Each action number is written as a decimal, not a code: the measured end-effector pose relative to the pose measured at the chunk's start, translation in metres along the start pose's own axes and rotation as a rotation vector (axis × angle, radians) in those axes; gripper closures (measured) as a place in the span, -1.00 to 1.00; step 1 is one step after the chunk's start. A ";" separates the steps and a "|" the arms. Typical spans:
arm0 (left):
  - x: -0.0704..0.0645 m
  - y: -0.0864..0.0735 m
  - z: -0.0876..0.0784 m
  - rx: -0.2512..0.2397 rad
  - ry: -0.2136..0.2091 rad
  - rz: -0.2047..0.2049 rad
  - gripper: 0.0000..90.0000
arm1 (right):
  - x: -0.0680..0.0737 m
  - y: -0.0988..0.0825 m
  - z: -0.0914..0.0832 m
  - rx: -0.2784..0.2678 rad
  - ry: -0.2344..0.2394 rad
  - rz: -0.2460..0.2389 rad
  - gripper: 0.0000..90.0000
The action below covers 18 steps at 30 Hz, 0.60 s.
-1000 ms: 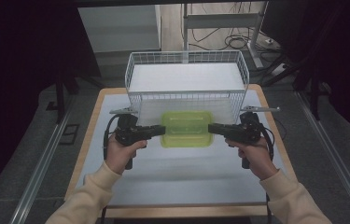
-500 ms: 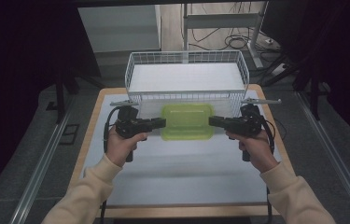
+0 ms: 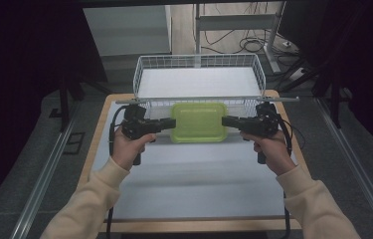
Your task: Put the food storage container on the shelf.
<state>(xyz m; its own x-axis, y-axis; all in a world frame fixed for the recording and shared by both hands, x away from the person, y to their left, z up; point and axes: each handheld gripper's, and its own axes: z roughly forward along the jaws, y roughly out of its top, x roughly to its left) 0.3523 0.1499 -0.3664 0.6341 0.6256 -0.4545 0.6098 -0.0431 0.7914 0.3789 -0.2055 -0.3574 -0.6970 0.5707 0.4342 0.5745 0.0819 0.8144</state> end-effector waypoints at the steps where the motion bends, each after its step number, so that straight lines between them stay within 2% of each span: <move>1: 0.000 0.002 0.000 -0.002 -0.001 -0.002 0.79 | 0.000 0.001 0.000 -0.003 0.000 0.000 0.80; 18: 0.000 0.032 -0.006 -0.010 0.013 0.015 0.79 | 0.002 0.029 0.001 -0.022 -0.004 -0.011 0.80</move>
<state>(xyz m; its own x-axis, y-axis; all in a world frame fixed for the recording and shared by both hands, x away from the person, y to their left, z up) 0.3690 0.1529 -0.3391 0.6364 0.6354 -0.4374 0.5956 -0.0444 0.8021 0.3950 -0.2012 -0.3332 -0.7011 0.5734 0.4238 0.5576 0.0703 0.8271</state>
